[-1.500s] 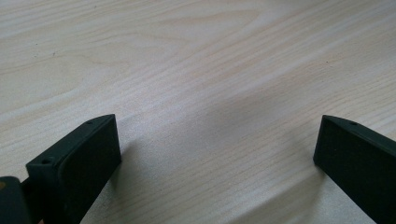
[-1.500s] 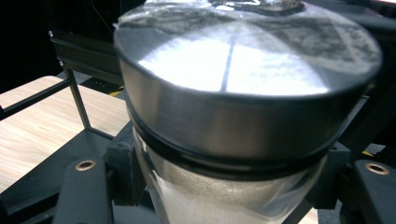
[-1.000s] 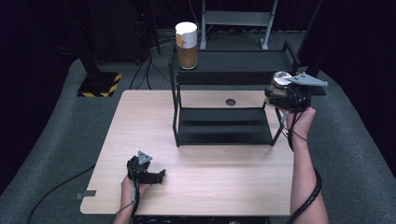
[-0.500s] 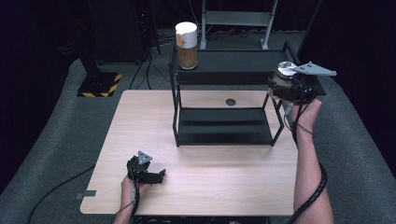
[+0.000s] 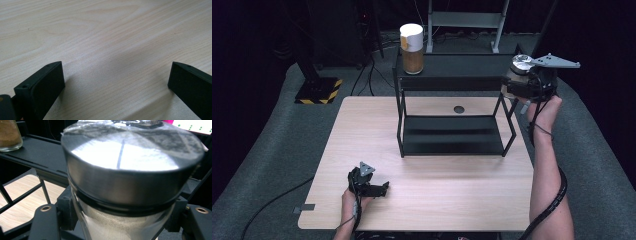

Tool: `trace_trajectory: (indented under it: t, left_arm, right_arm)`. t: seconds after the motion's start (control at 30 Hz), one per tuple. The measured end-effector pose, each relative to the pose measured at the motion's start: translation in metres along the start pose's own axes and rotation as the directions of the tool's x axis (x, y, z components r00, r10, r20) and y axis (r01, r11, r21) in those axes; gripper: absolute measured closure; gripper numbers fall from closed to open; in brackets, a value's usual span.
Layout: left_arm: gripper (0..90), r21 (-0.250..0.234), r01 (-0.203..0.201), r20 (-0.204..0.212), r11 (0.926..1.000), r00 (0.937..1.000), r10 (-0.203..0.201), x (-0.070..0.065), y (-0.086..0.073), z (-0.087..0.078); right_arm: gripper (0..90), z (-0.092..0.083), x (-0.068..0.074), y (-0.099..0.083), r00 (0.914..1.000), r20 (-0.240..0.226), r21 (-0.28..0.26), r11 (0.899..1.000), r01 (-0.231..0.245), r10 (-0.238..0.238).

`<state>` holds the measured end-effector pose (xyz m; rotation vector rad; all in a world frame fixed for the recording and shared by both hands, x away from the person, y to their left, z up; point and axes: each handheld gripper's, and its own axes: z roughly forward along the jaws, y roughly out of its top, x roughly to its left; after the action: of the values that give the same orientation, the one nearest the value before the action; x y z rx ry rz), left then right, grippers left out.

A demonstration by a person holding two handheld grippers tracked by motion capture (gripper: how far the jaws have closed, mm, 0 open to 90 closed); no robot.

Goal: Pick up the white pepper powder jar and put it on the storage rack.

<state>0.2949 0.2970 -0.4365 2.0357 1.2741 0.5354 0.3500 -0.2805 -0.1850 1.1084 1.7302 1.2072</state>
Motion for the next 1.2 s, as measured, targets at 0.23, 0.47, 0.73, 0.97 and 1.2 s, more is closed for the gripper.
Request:
trace_trajectory:
  t: [0.23,0.47,0.73,0.97,1.2]
  left_arm:
    - [0.0,0.0,0.0,0.0,1.0,1.0,0.0,0.0,0.0,0.0]
    - [0.0,0.0,0.0,0.001,1.0,1.0,0.0,0.0,0.0,0.0]
    - [0.0,0.0,0.0,0.001,1.0,1.0,0.0,0.0,0.0,0.0]
    - [0.0,0.0,0.001,0.001,1.0,1.0,-0.001,0.0,0.0,0.0]
    - [0.0,0.0,0.001,0.002,1.0,1.0,-0.001,0.0,0.0,0.0]
  right_arm:
    - [30.1,-0.001,-0.004,0.01,1.0,0.002,-0.008,1.0,-0.007,0.007]
    - [30.1,0.005,-0.004,0.025,0.9999,0.01,-0.015,1.0,0.001,-0.001]
    - [30.1,0.023,-0.005,0.037,0.9999,0.011,-0.005,1.0,0.004,-0.004]
    - [30.1,0.036,-0.007,0.046,0.9999,0.015,0.005,1.0,-0.006,0.006]
    - [30.1,0.052,-0.012,0.051,0.9997,0.017,0.027,0.999,-0.017,0.017]
